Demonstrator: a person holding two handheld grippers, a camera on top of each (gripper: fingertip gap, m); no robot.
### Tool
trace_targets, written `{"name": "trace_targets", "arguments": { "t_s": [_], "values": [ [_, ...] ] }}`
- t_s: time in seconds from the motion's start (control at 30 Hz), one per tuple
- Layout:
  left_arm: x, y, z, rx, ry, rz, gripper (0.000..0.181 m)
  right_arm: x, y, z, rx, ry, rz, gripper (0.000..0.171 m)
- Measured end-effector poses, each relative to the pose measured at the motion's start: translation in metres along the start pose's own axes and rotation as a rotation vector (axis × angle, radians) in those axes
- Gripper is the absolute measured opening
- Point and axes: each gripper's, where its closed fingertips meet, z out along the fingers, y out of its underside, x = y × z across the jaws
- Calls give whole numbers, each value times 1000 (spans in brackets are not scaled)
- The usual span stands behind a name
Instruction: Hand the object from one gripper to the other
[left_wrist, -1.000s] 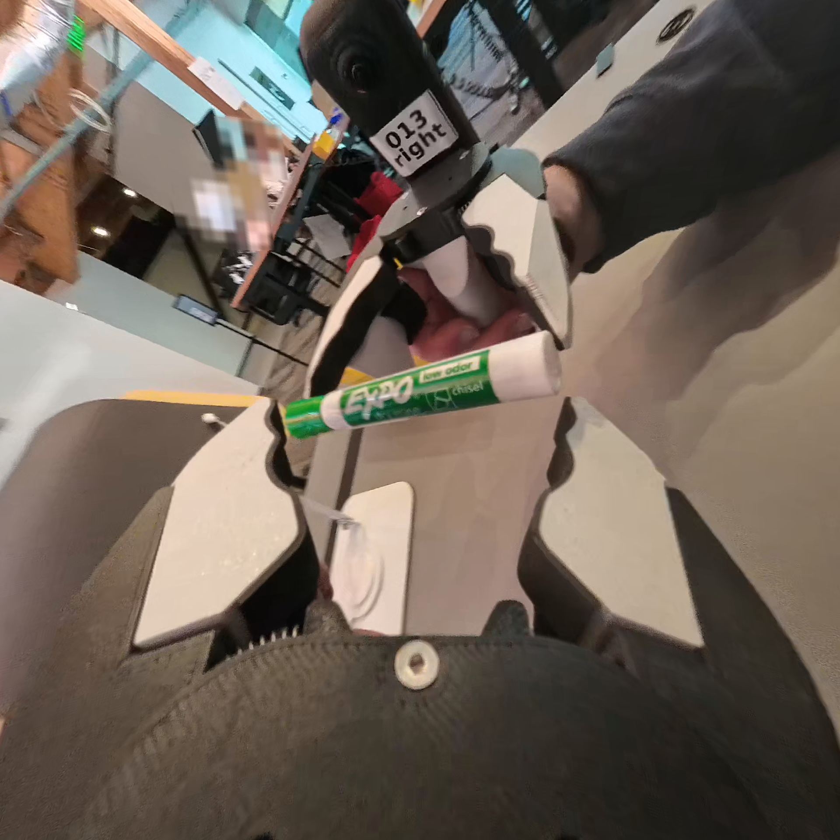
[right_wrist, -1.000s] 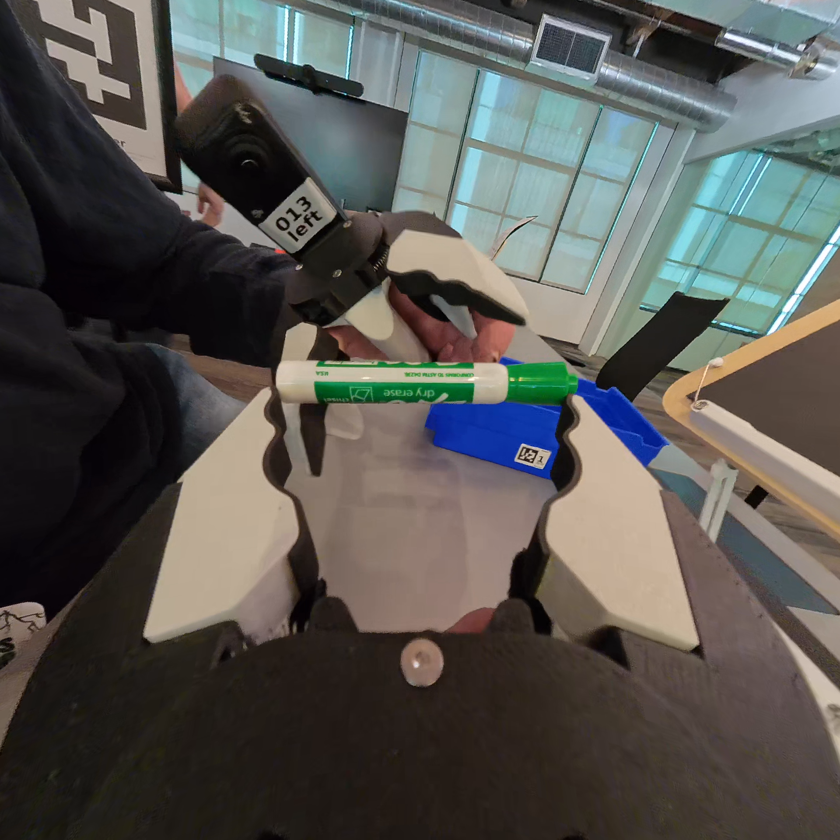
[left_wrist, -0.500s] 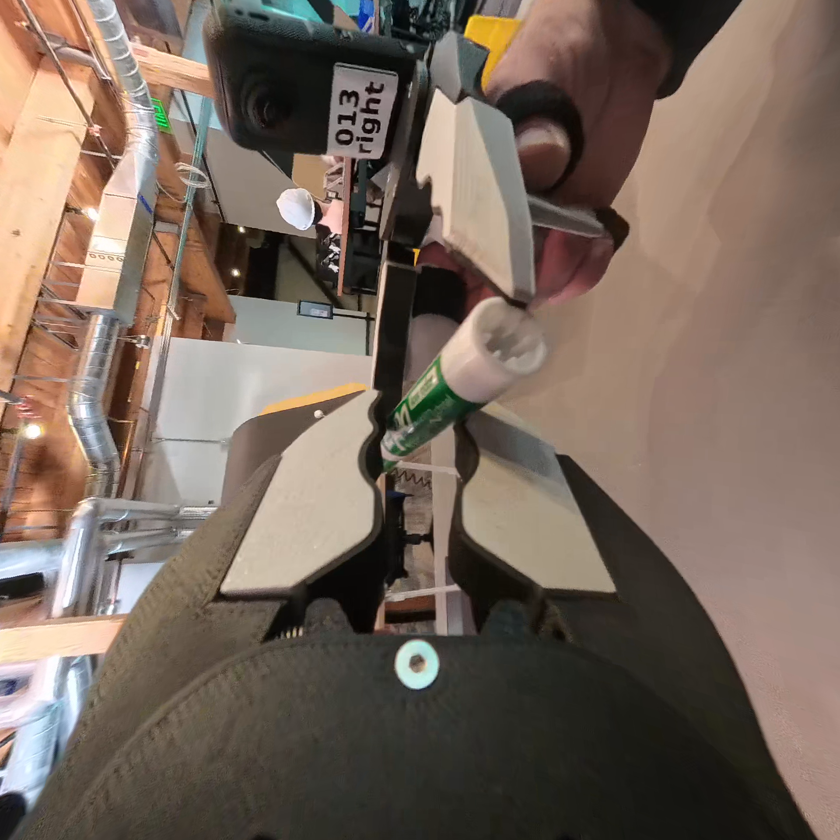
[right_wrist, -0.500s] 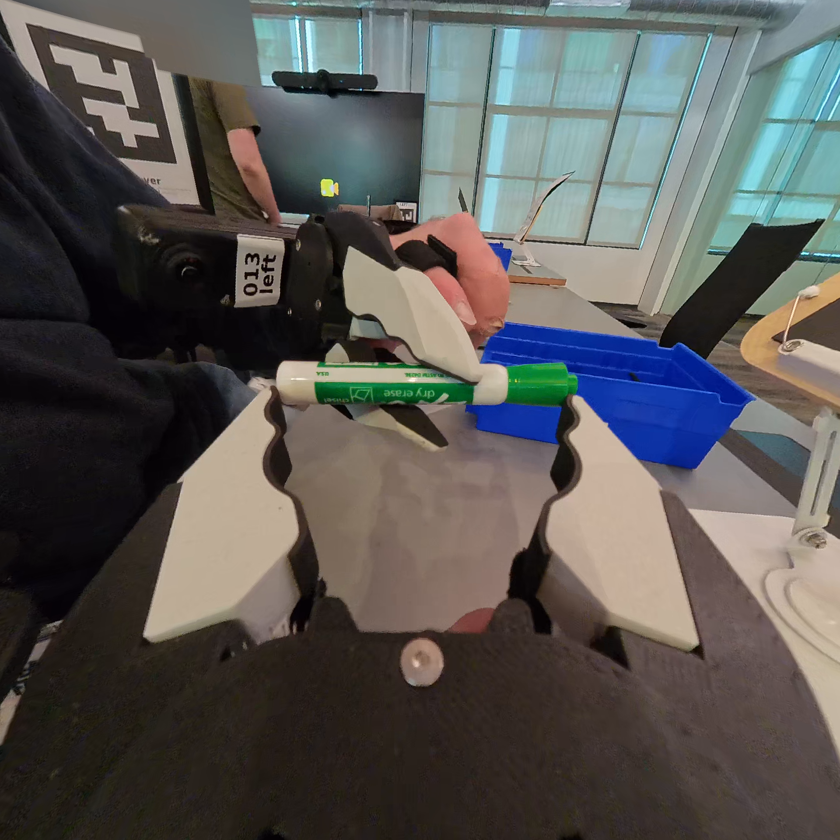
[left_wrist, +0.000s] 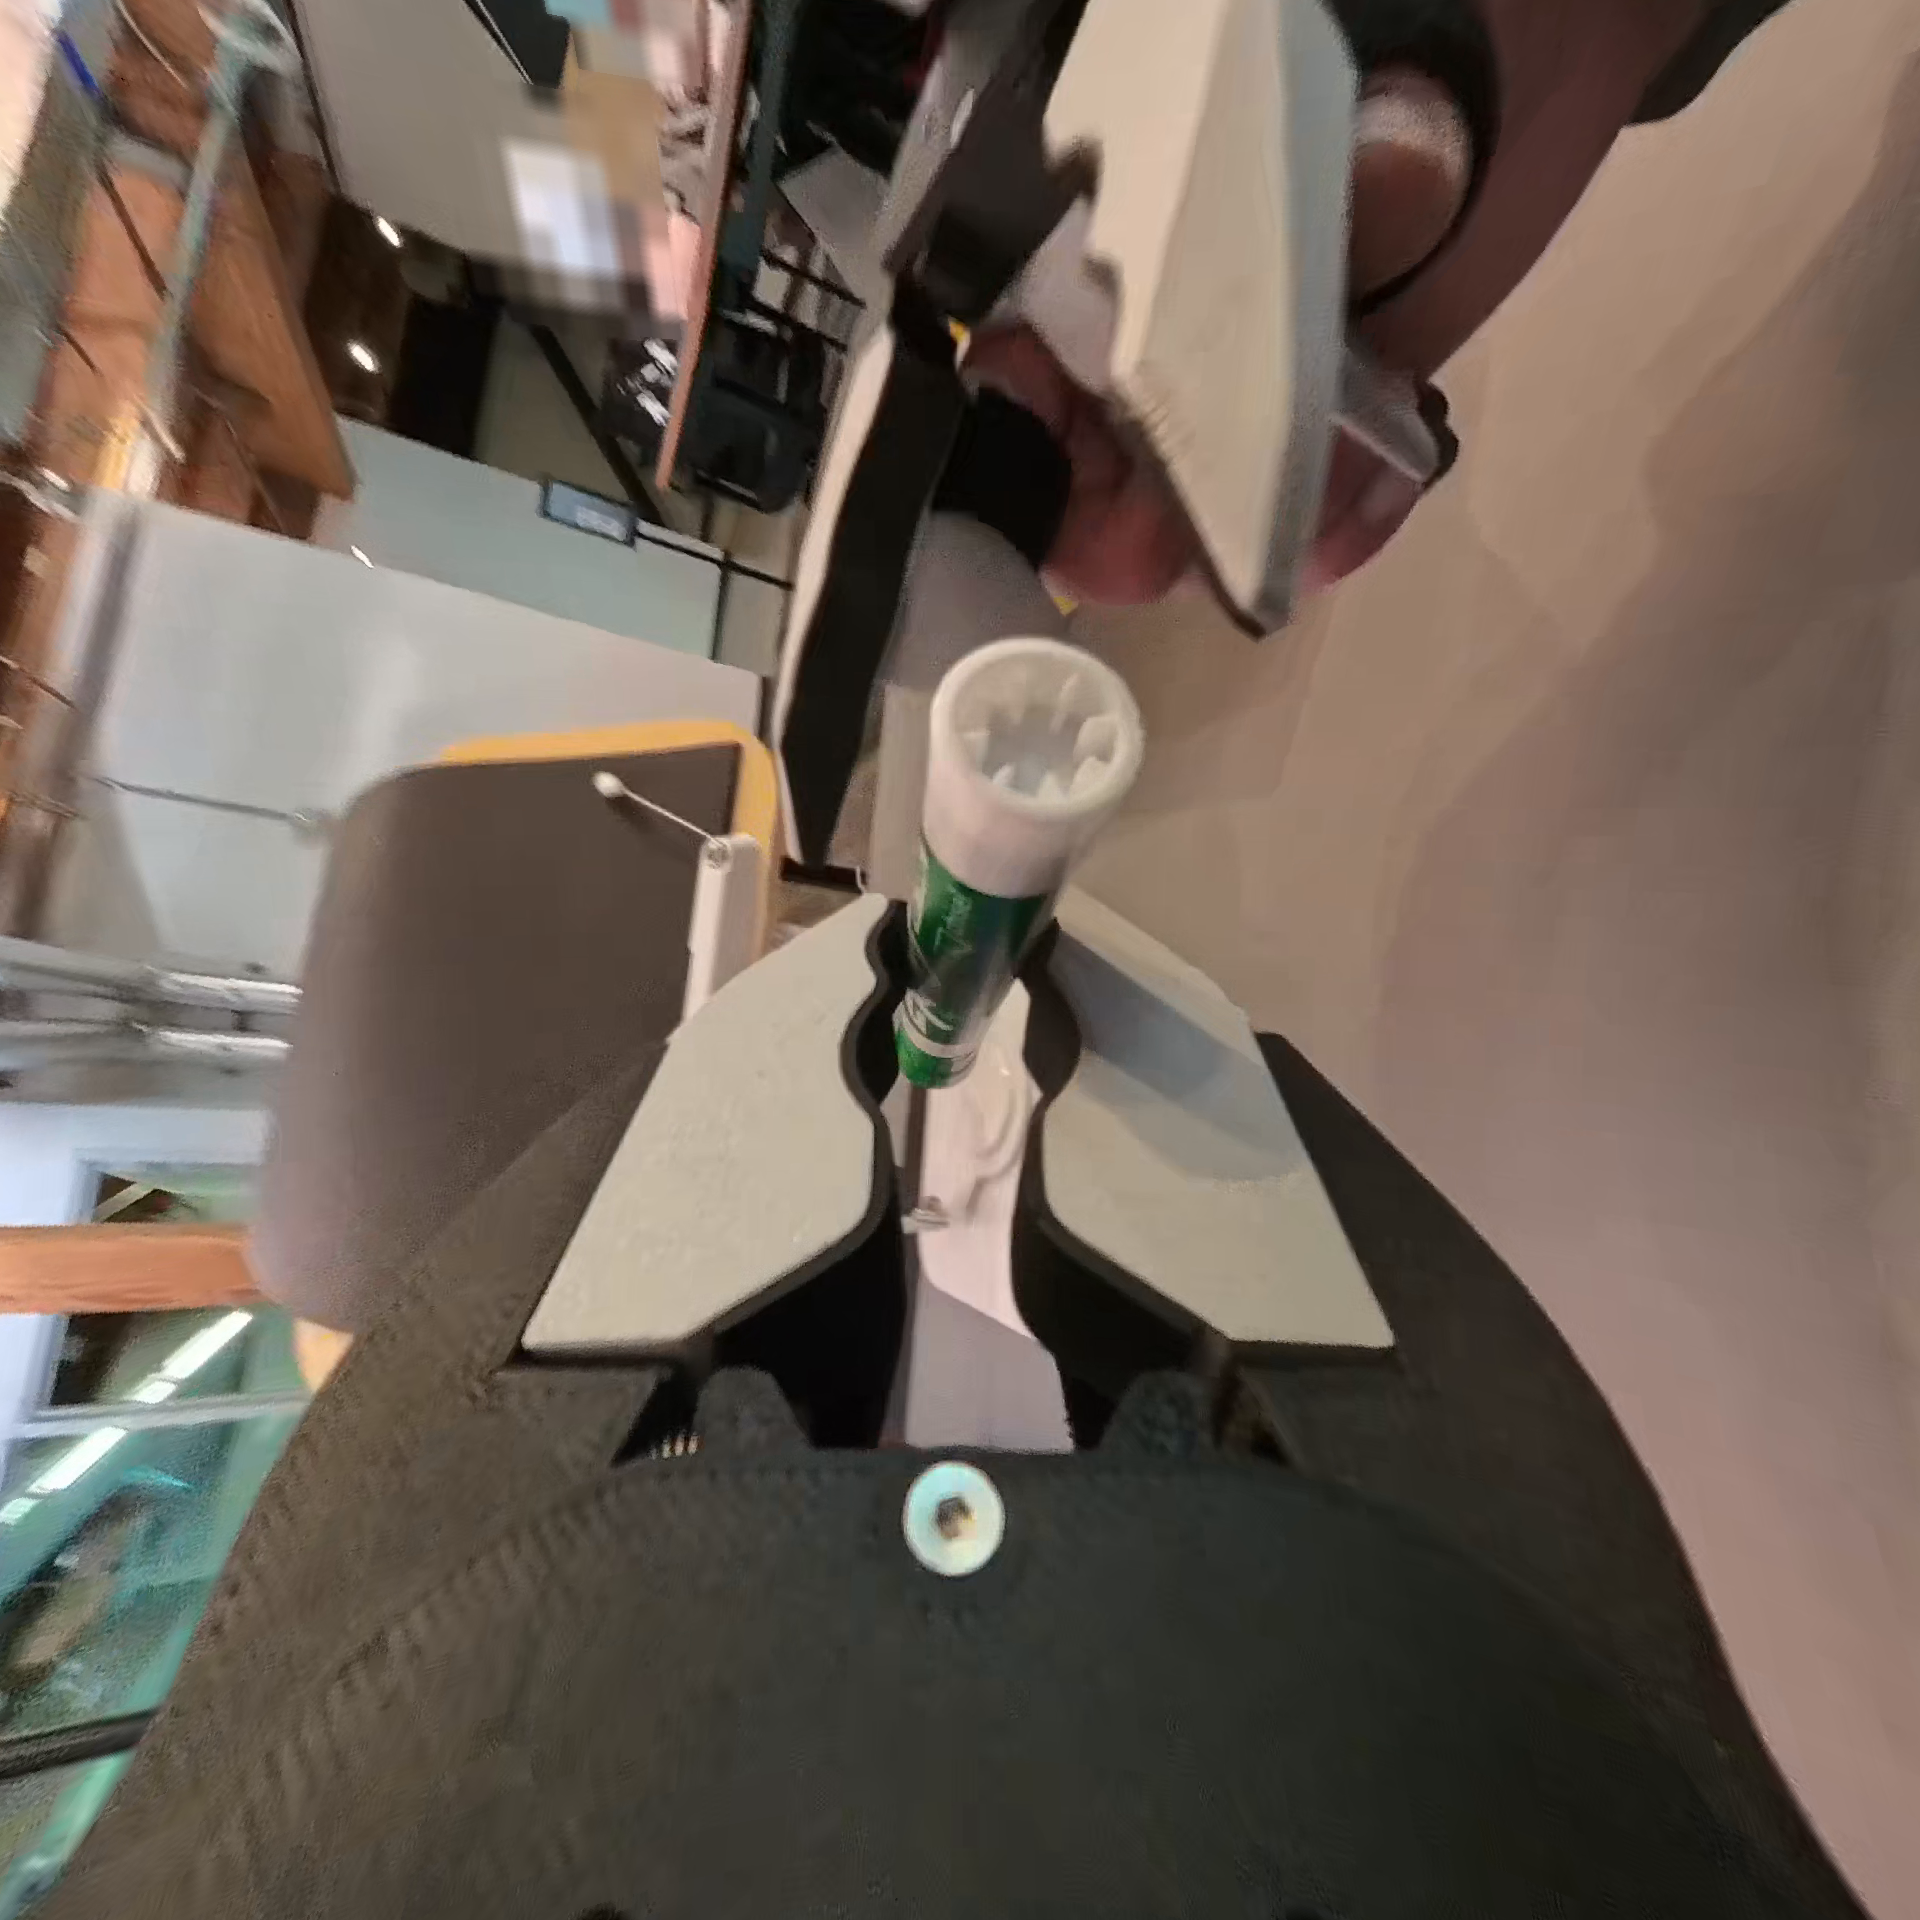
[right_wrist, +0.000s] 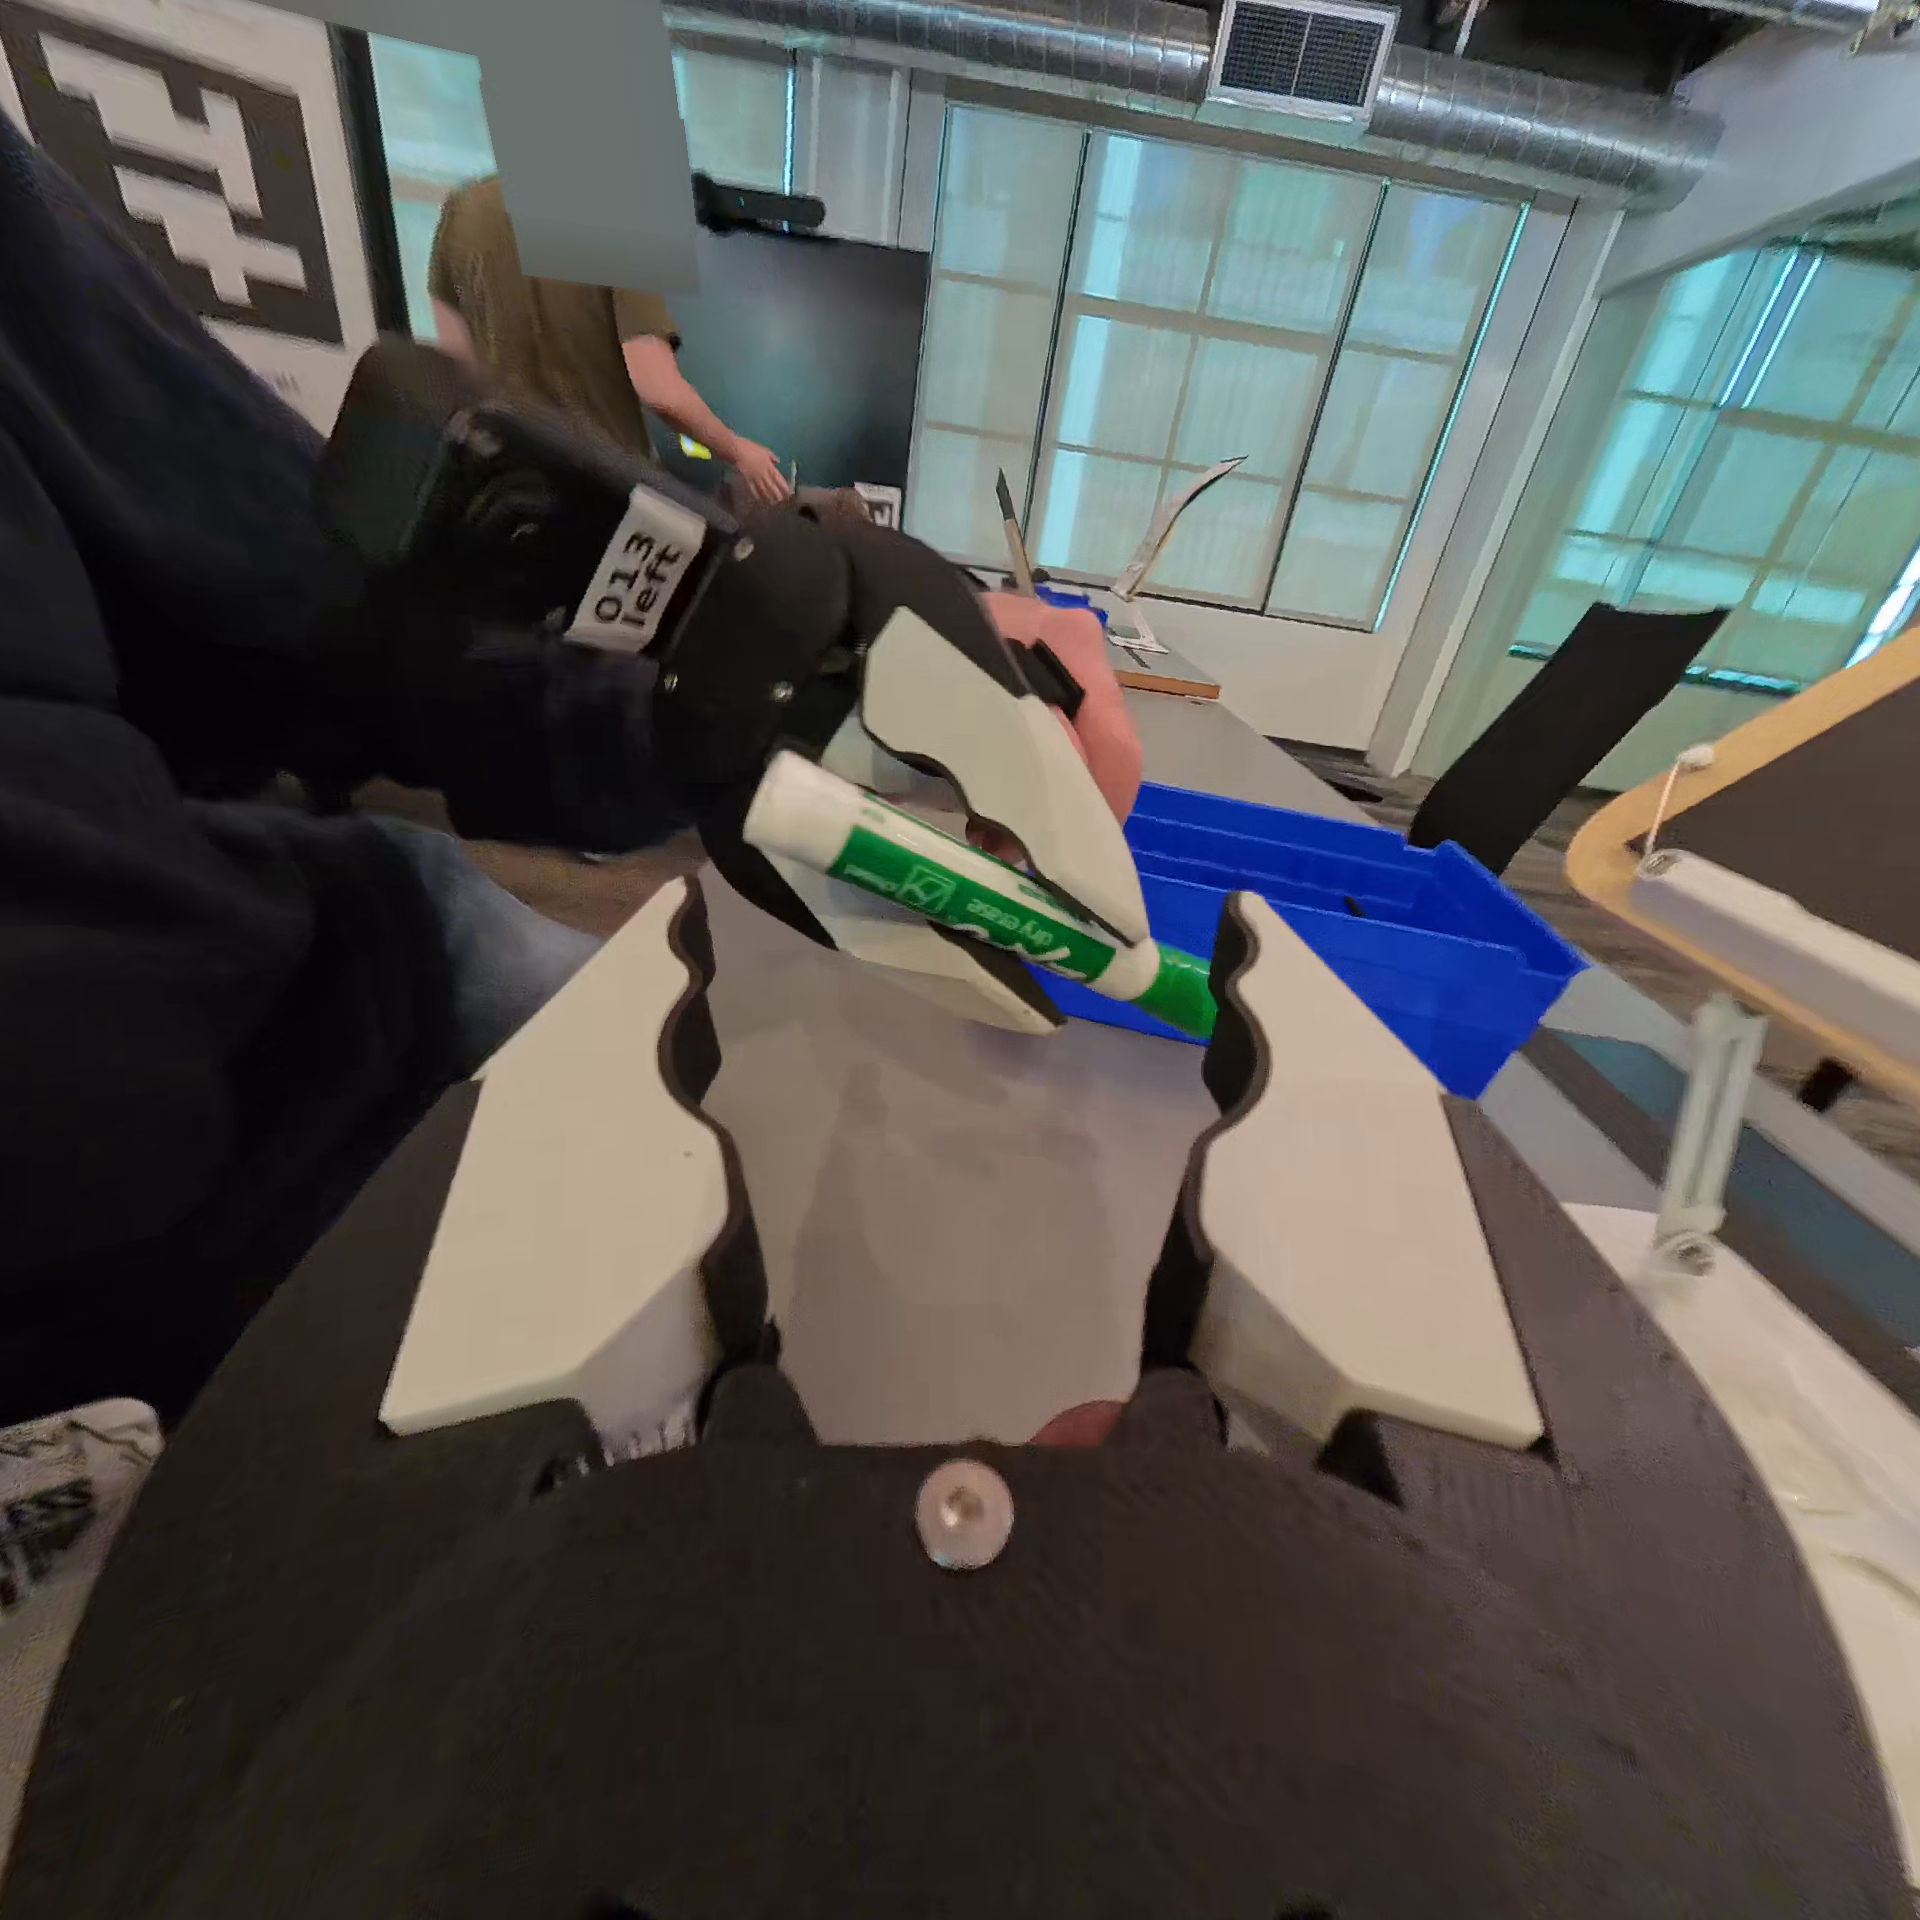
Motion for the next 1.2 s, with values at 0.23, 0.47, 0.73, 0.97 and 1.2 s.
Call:
{"name": "trace_targets", "arguments": {
  "t_s": [0.23, 0.47, 0.73, 0.97, 1.2],
  "values": [
    [15, 10, 8, -59, 151, -162, 19, -13, 3, 10, -83, 41, -262, 58],
    [28, 7, 12, -57, 228, -235, 20, -14, 5, 8, -118, 46, -320, 21],
    [33, 2, 12, -25, 224, -199, 24, -2, -6, -2, -18, 30, -86, 17],
    [29, 0, 4, 25, 131, -16, 58, 28, -20, -24, 163, 12, 319, 16],
    [29, -10, -14, 103, 102, 197, 66, 37, -18, -30, 233, -73, 589, 15]
  ]
}}
